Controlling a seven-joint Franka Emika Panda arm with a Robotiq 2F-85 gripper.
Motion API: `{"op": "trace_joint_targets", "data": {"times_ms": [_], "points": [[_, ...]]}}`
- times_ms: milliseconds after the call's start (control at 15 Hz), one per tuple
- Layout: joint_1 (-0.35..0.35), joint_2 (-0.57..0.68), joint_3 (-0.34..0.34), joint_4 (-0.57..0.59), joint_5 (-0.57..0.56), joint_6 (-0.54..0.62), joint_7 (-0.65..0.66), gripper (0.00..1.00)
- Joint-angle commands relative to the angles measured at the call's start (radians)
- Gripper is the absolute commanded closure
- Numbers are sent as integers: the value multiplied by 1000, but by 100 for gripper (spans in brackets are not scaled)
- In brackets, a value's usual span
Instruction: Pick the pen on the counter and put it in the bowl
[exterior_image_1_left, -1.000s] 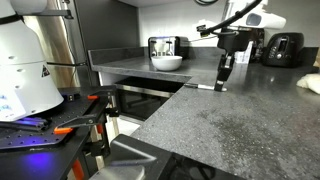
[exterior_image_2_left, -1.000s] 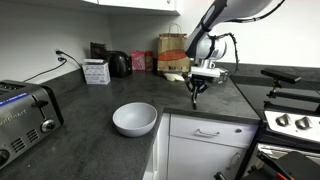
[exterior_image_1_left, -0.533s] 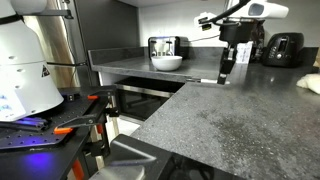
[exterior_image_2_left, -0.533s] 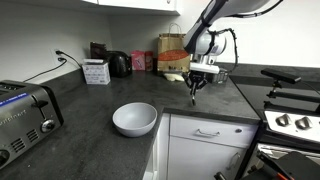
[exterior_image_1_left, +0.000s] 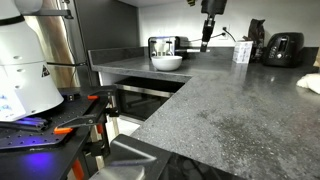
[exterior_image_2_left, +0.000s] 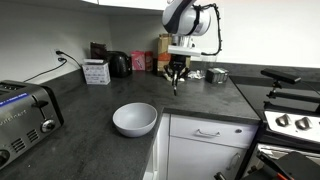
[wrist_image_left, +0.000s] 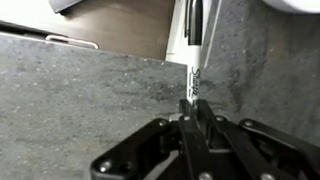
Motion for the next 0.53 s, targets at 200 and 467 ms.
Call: {"op": "trace_joint_targets", "data": {"times_ms": [200,467], "points": [[114,19,67,75,-83,-76,95,97],[178,61,90,118,-104,-77,191,97]]}}
